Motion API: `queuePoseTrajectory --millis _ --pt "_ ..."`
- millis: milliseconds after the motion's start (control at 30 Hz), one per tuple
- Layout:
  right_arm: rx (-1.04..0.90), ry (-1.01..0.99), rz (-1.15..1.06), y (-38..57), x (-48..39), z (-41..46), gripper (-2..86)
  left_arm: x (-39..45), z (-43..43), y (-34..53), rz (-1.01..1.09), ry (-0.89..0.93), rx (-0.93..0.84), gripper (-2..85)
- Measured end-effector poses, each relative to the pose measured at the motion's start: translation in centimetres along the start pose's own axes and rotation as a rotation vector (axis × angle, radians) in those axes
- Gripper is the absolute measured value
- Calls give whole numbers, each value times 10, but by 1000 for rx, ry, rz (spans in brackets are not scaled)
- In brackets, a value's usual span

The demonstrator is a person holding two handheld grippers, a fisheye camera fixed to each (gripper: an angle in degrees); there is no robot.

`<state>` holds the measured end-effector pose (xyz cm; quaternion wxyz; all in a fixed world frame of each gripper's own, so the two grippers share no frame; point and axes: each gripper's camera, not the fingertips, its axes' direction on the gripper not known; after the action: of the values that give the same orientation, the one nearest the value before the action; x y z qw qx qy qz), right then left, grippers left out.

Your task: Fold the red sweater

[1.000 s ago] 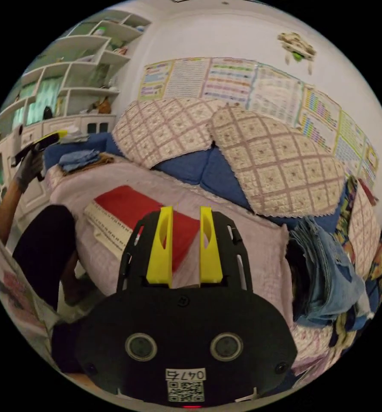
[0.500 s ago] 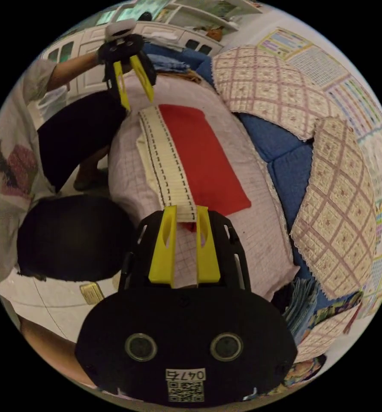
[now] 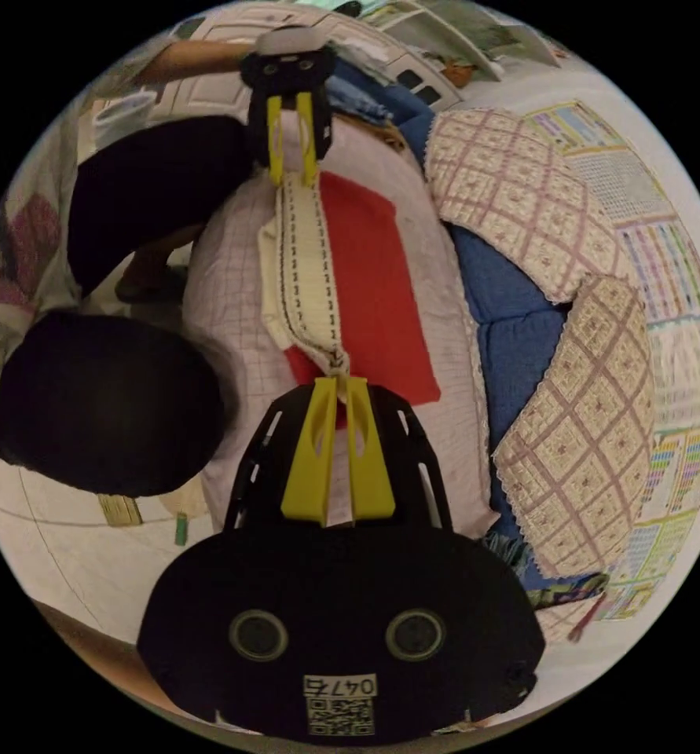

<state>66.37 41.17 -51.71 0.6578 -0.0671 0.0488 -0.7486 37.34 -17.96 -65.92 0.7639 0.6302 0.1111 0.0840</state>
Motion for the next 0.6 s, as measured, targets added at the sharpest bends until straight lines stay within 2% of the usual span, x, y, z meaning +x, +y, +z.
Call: queuePoseTrajectory --millis 133,300,367,533,600 --pt "71 26 146 13 46 -5 1 -35 -13 24 -83 8 91 13" --pt "138 123 384 24 125 2 -3 -144 -30 84 -383 1 310 1" --pt "172 136 495 28 173 18 -4 -188 -24 100 -478 -20 344 1" --pt "212 84 709 39 260 77 -2 -297 25 116 -662 -70 312 3" --pt "203 63 791 45 285 105 1 -339 62 127 -797 -86 281 8"
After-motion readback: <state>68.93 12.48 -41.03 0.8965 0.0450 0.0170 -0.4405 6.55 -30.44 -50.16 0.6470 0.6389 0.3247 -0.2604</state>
